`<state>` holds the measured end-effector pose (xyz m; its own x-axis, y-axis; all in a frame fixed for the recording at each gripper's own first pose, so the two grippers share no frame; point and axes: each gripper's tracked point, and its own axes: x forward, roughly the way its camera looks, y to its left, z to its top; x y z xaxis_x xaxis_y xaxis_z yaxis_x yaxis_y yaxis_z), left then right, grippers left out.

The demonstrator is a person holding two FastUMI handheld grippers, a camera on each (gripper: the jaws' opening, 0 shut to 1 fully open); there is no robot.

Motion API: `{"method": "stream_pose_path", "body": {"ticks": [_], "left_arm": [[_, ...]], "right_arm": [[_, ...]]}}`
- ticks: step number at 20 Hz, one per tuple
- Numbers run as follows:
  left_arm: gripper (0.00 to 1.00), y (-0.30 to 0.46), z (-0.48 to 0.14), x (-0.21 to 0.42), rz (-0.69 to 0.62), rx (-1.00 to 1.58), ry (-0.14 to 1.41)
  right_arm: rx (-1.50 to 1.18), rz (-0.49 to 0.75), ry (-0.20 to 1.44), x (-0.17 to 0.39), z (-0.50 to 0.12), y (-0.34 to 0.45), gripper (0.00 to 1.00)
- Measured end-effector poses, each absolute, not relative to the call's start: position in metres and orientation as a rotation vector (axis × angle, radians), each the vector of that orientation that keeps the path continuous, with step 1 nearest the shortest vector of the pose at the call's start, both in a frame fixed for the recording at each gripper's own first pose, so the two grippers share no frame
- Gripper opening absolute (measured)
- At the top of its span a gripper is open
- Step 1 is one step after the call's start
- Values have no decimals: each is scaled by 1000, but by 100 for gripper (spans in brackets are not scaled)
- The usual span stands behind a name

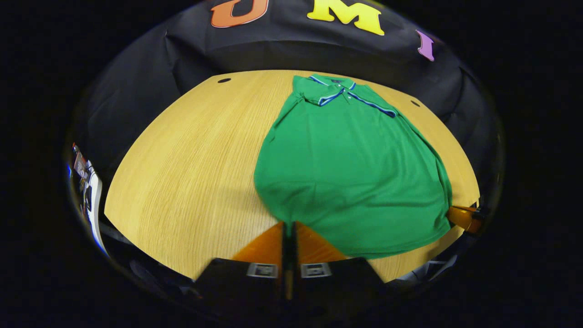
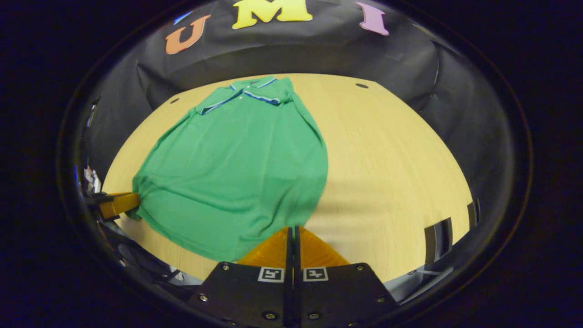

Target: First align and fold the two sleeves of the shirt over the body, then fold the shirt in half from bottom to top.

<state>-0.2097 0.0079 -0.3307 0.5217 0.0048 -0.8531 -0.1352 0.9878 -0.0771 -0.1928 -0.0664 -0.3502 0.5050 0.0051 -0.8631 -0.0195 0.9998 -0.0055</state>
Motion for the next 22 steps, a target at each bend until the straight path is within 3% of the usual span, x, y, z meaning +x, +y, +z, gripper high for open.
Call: {"method": "stream_pose_path", "body": {"ticks": [1, 7, 22], "left_arm": [[3, 8, -331, -209, 78, -144, 1019], [3, 6, -329, -211, 82, -218, 1032], [3, 16, -286, -159, 73, -227, 900]], "right_arm": [[-13, 22, 1055, -191, -350, -65, 1], [101, 34, 1063, -189, -345, -59, 1], [99, 77, 944, -140, -303, -42, 0]]}}
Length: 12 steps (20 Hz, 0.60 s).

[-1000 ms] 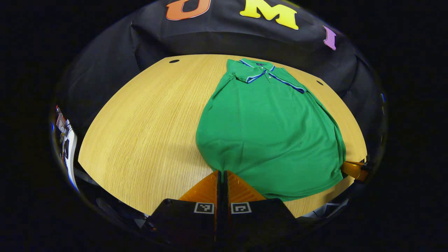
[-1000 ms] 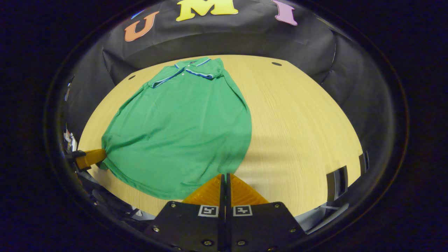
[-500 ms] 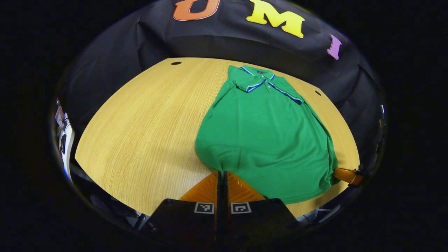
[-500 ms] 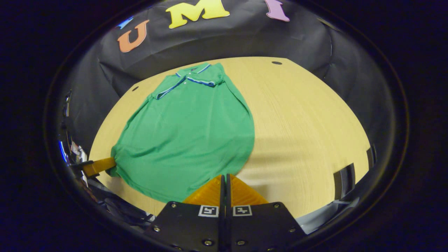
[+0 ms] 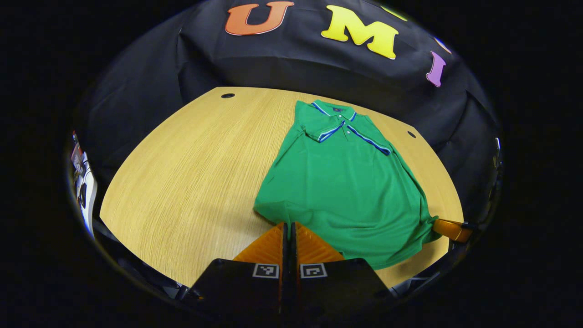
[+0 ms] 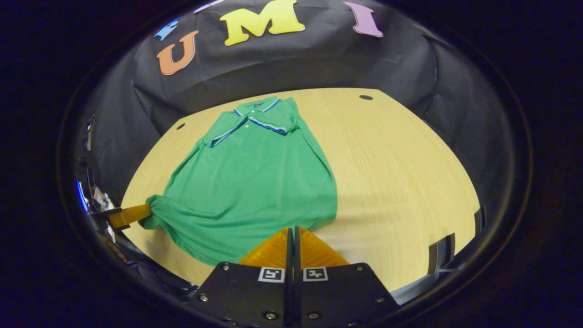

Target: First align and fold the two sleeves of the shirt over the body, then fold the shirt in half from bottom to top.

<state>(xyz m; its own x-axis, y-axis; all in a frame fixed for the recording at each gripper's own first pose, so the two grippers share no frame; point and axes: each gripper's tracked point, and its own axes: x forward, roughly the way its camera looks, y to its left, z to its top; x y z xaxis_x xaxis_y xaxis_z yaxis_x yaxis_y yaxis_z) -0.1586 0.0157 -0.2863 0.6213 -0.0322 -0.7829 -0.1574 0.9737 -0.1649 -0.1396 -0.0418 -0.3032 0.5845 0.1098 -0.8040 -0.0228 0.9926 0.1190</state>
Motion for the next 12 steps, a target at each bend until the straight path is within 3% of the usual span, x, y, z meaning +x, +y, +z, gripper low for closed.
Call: {"method": "stream_pose_path", "body": {"ticks": [12], "left_arm": [[3, 33, -276, -97, 79, -221, 853]], "right_arm": [[130, 90, 878, -64, -284, -30, 0]]}}
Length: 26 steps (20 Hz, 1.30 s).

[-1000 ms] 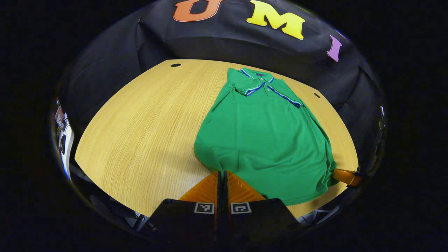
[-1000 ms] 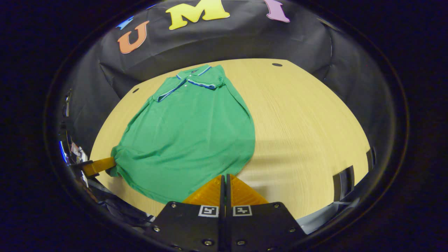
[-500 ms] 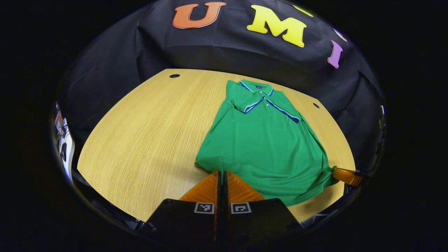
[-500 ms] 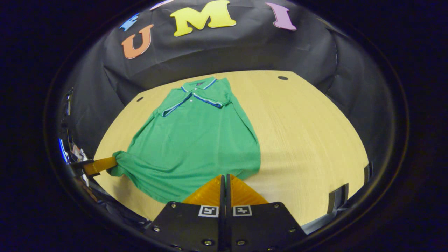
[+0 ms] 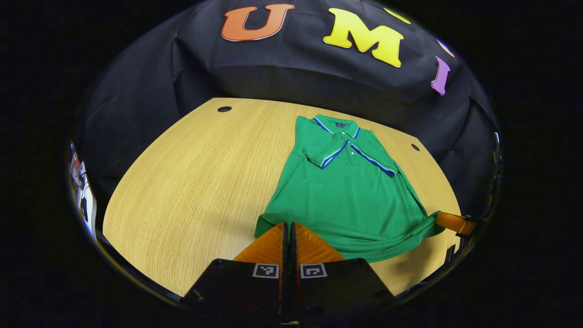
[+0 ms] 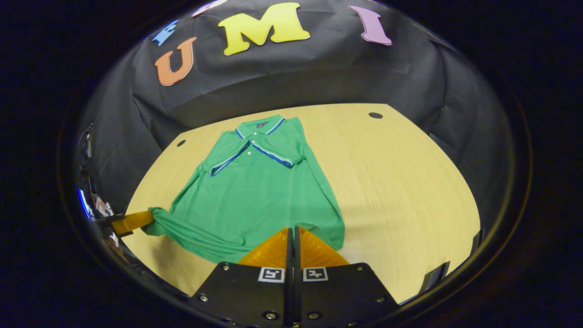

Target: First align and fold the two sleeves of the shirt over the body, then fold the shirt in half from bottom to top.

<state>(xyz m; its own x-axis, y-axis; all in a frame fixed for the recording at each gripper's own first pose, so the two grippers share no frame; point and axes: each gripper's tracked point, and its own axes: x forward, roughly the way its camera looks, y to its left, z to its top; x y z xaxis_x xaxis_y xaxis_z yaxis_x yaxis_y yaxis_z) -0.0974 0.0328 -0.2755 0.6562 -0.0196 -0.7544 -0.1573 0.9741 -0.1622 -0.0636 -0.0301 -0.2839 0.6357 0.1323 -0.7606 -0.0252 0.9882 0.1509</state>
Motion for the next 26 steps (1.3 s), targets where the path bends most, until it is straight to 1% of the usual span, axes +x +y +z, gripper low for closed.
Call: {"method": "stream_pose_path", "body": {"ticks": [12, 21, 26], "left_arm": [[3, 41, -263, -23, 76, -213, 795], [3, 47, -260, 63, 53, -152, 725], [3, 51, -268, 106, 67, -177, 717]], "right_arm": [[144, 97, 800, 24, -265, -27, 1], [163, 106, 743, 113, -261, -27, 0], [134, 133, 732, 149, -270, -19, 0]]}}
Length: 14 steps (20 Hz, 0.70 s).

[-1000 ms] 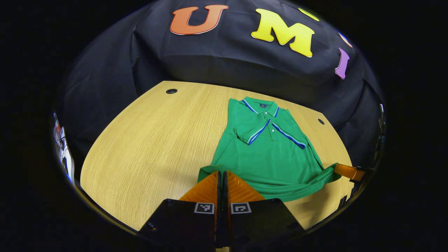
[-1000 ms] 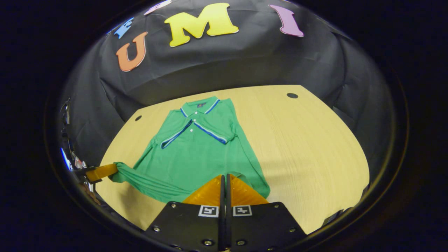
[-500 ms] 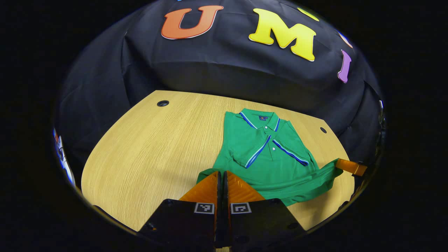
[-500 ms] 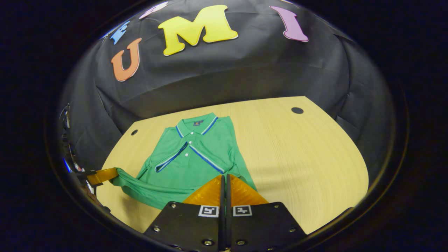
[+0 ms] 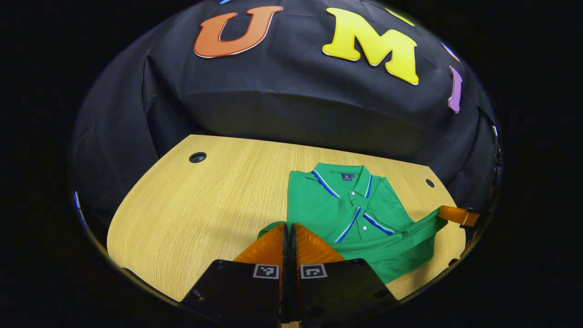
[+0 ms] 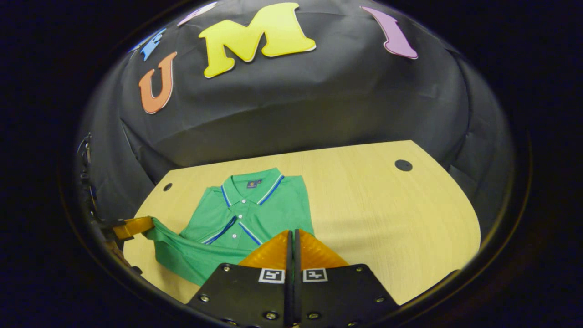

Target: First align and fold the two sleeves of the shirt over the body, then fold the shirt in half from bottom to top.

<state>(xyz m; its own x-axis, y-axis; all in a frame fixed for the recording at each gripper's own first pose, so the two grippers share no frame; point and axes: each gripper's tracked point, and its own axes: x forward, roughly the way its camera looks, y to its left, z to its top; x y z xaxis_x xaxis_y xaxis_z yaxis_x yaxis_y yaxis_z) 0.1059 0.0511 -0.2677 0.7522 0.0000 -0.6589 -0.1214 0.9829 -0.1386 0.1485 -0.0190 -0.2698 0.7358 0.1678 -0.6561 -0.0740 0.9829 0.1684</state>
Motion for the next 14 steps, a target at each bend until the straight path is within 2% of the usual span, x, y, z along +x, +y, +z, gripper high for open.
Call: {"method": "stream_pose_path", "body": {"ticks": [14], "left_arm": [[3, 76, -287, 223, 88, -166, 669]], "right_arm": [[145, 128, 689, 261, -287, -18, 0]]}}
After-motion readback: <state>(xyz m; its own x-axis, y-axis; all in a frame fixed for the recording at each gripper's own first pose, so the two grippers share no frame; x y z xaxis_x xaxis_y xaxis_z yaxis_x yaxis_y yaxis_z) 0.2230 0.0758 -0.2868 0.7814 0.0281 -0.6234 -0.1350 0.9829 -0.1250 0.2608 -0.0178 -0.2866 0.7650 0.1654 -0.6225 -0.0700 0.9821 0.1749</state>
